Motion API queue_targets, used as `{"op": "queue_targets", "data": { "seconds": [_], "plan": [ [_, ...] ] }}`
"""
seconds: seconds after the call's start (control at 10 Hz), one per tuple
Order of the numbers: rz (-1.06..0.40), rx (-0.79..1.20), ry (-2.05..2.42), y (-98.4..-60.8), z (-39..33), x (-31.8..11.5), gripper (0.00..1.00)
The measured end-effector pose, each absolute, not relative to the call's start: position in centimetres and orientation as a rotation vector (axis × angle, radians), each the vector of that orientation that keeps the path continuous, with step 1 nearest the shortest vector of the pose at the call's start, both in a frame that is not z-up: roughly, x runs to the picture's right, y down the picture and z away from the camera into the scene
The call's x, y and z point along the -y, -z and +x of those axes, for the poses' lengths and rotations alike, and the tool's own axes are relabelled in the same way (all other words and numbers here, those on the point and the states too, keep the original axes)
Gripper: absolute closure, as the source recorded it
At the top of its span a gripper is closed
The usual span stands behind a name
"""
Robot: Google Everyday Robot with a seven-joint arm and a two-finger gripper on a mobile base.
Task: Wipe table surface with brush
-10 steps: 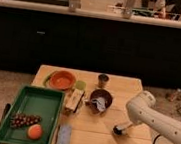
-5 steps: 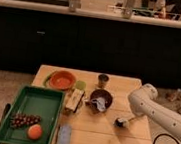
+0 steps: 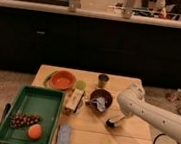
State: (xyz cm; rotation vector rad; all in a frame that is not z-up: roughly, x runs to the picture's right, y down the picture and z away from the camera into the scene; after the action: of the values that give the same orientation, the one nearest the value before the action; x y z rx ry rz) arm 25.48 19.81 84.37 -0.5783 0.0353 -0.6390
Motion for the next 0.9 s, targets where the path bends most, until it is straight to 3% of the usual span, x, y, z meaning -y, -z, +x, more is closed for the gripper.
{"op": "queue_targets", "data": {
  "seconds": [0.4,0.9],
  "plan": [
    [-0.597,-0.008,0.698,-82.6,25.5,-22.8,1.00],
    [-0.605,-0.058,0.618,-82.0,31.0,-22.6,1.00]
  ]
}}
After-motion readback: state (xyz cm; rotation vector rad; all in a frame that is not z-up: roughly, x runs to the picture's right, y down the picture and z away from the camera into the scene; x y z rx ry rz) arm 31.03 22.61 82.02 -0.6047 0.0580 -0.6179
